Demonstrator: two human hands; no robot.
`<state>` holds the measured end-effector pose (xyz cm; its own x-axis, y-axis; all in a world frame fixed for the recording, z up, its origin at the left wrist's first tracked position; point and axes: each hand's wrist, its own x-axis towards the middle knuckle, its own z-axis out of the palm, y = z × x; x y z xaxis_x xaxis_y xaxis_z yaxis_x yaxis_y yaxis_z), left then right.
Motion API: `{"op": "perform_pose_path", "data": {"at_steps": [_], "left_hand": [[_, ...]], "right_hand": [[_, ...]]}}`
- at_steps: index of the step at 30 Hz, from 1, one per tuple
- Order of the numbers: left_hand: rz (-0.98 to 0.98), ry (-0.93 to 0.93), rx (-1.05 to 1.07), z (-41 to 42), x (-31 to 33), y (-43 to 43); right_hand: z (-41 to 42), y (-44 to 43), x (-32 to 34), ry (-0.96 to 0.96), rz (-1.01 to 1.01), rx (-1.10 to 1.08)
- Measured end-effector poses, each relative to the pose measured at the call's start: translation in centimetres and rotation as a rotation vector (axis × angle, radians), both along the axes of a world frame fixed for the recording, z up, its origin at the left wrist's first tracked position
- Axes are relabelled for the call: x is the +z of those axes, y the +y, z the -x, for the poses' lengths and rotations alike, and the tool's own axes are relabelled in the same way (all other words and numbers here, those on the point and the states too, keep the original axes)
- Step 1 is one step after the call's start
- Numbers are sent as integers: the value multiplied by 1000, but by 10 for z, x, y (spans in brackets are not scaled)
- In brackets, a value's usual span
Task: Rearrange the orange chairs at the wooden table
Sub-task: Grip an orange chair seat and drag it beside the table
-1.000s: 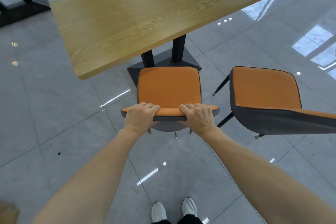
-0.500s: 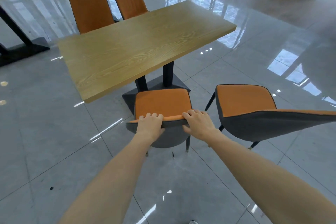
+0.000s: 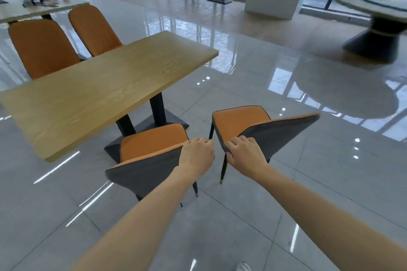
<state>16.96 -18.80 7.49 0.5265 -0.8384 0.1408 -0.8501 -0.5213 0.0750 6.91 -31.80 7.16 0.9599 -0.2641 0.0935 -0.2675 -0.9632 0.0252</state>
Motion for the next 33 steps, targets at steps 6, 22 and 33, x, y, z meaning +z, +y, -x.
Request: {"op": "perform_pose_path", "data": {"at_steps": [6,22,33], "left_hand": [[38,77,-84,50,-2,-66],[-10,148,61,111,-19,-279],[-182,204,193,49,-81,-339]], "right_hand": [[57,-65,-8,-45,-56,-65],[111,-300,-28,4,-136,-14],[48,-391,-67,195,-151,78]]}}
